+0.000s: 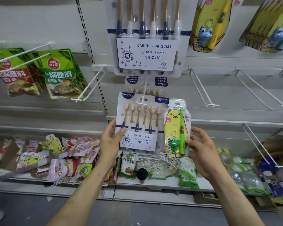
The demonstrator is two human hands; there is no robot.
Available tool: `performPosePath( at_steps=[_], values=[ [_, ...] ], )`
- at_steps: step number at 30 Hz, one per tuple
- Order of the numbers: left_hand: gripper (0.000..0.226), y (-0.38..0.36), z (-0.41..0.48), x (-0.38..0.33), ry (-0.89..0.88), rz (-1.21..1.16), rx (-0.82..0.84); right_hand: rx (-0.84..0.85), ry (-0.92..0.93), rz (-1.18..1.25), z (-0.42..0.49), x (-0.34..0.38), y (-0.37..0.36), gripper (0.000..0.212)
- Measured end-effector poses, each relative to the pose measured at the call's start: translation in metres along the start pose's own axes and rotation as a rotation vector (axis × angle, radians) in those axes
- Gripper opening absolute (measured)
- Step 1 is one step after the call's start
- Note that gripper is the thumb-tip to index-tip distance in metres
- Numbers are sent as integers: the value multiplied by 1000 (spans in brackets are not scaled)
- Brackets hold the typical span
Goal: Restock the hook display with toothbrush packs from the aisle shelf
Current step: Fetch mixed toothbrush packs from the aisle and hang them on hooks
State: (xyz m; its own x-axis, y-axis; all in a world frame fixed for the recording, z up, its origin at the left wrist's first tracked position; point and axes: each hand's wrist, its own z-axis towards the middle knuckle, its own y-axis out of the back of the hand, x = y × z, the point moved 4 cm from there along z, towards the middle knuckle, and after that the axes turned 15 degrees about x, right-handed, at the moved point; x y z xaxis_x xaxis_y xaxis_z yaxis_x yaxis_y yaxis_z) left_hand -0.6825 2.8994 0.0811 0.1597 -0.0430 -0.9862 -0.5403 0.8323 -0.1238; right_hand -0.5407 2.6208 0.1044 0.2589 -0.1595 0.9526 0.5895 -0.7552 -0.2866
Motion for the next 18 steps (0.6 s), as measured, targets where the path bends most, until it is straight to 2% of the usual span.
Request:
performPosePath(
  at_steps=[5,8,13,18],
  values=[
    [53,1,40,21,-19,282,71,-23,-4,-8,3,-1,-4,37],
    [62,2,71,30,25,418,60,-36,-10,-23,3,-4,-7,37],
    [68,-5,117,30,58,521,96,-63,-33,-75,1,-13,-11,37],
    [74,-6,123,32,105,580,156,-93,-32,-93,-6,-15,-16,39]
  ],
)
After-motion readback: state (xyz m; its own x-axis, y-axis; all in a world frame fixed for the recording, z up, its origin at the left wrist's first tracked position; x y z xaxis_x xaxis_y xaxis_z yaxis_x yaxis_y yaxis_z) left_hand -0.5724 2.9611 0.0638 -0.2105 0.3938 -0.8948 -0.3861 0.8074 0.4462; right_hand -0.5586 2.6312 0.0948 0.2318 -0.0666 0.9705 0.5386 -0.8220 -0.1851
